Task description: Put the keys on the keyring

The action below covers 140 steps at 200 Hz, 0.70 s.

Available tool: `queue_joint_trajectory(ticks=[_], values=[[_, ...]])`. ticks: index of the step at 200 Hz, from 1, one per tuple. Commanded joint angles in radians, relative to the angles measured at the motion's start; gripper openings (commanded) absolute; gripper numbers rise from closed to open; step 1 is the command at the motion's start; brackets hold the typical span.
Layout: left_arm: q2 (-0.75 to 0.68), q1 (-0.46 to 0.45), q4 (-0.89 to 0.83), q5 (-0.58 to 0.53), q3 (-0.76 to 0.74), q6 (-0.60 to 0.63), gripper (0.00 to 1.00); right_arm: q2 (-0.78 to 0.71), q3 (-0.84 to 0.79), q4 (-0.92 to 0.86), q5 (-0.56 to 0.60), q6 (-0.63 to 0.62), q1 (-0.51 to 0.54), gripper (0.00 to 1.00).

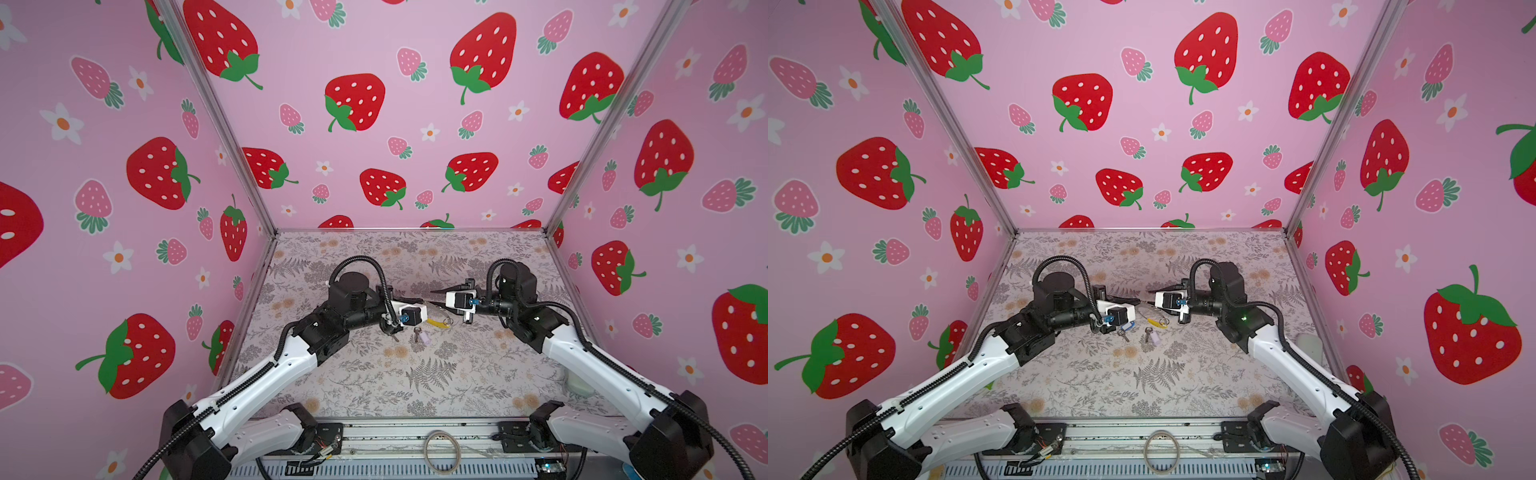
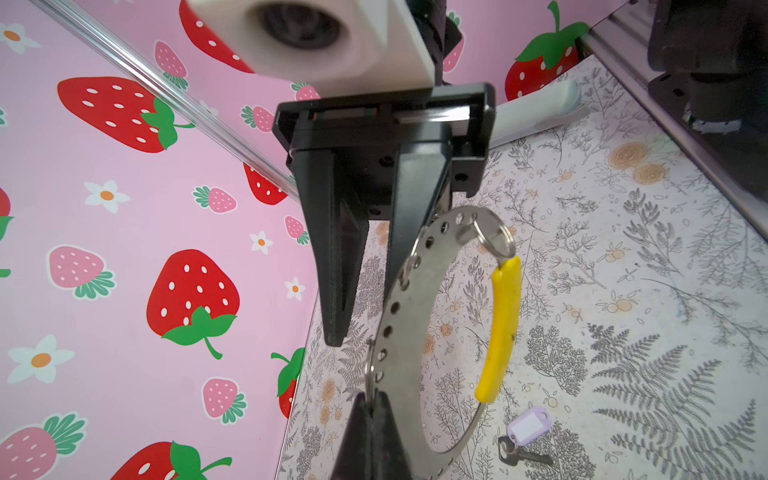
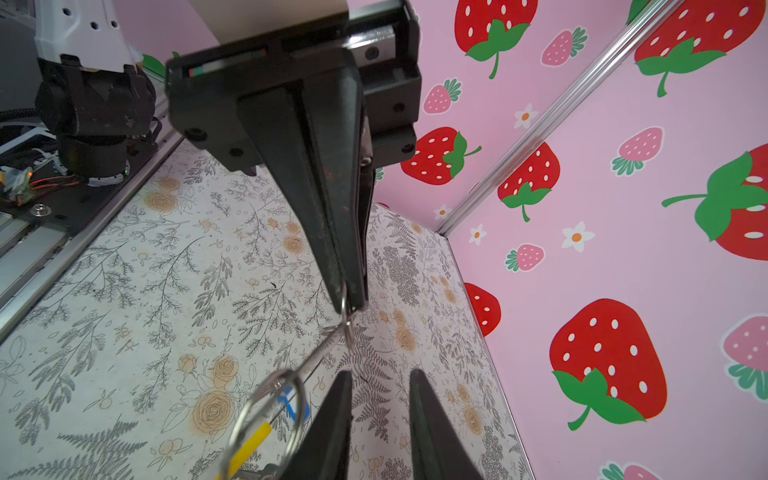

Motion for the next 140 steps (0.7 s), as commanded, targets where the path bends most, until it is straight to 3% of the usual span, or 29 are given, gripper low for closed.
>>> queue_joint_trajectory(ticks=[1,36,84,114,140], values=[[-0.01,0.016,-0.037,0.022,0.074,-0.028,0.0,0.003,0.022,-0.024,0.0,-0.012,-0.006,0.27],[-0.004,0.028,-0.104,0.033,0.099,-0.083,0.0,-0.032,0.001,0.074,0.075,0.103,-0.043,0.28],[0.011,0.045,-0.215,0.047,0.124,-0.133,0.0,-0.074,-0.013,0.155,0.045,0.219,-0.096,0.31],[0.009,0.05,-0.206,0.025,0.116,-0.136,0.0,-0.059,0.0,0.172,-0.038,0.246,-0.102,0.33],[0.025,0.05,-0.213,0.039,0.136,-0.112,0.0,0.003,0.049,0.099,-0.183,0.218,-0.1,0.33]])
